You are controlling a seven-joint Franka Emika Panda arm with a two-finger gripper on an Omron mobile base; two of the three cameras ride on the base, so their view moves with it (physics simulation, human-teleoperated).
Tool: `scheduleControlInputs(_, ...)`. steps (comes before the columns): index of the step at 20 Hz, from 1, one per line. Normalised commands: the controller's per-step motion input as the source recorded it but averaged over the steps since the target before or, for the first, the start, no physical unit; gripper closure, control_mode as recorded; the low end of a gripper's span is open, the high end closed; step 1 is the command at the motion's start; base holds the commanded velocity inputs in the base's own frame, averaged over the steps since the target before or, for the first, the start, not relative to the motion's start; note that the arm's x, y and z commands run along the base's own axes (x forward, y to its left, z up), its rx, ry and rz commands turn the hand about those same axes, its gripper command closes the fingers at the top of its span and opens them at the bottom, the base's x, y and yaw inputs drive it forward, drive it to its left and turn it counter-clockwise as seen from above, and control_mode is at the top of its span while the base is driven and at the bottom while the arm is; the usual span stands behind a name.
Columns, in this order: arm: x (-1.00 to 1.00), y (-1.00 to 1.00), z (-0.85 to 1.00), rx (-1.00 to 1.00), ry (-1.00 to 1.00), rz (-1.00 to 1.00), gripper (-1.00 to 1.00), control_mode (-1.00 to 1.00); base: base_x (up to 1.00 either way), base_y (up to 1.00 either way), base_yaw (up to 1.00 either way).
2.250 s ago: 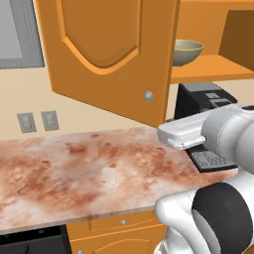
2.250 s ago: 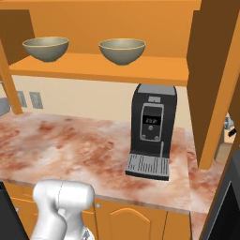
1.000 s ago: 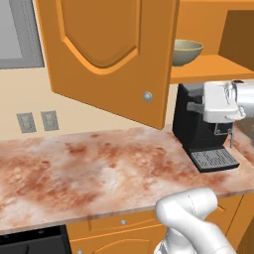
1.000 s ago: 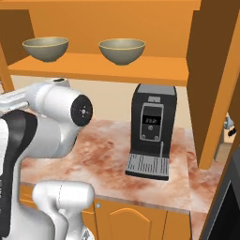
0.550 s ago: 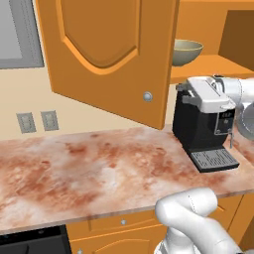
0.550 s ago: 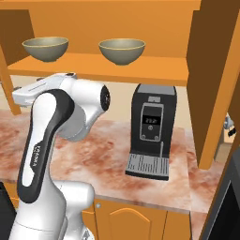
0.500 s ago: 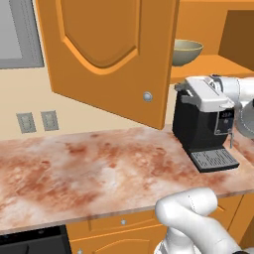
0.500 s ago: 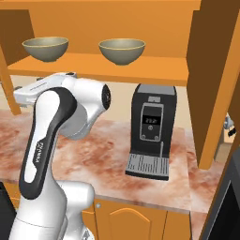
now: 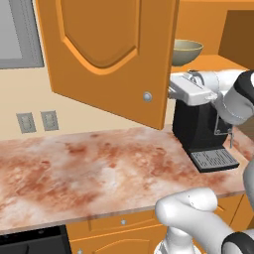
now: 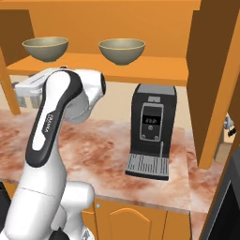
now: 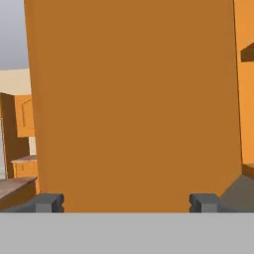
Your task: Move the bowls from the cabinet to the plates on the dining table.
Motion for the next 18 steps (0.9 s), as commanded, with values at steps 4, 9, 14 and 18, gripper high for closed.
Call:
scheduleControlInputs(4, 0.11, 0.35, 0.0, 0.0, 0.0, 0.12, -1.0, -1.0, 0.0, 0.0, 0.0)
scheduleControlInputs(9, -0.01, 0.45, 0.0, 0.0, 0.0, 0.13, -1.0, -1.0, 0.0, 0.0, 0.0)
scheduleControlInputs(14, -0.08, 0.62, 0.0, -0.02, 0.0, 0.1, -1.0, -1.0, 0.0, 0.0, 0.0)
scheduleControlInputs(18, -0.18, 0.64, 0.0, -0.03, 0.0, 0.09, -1.0, -1.0, 0.0, 0.0, 0.0)
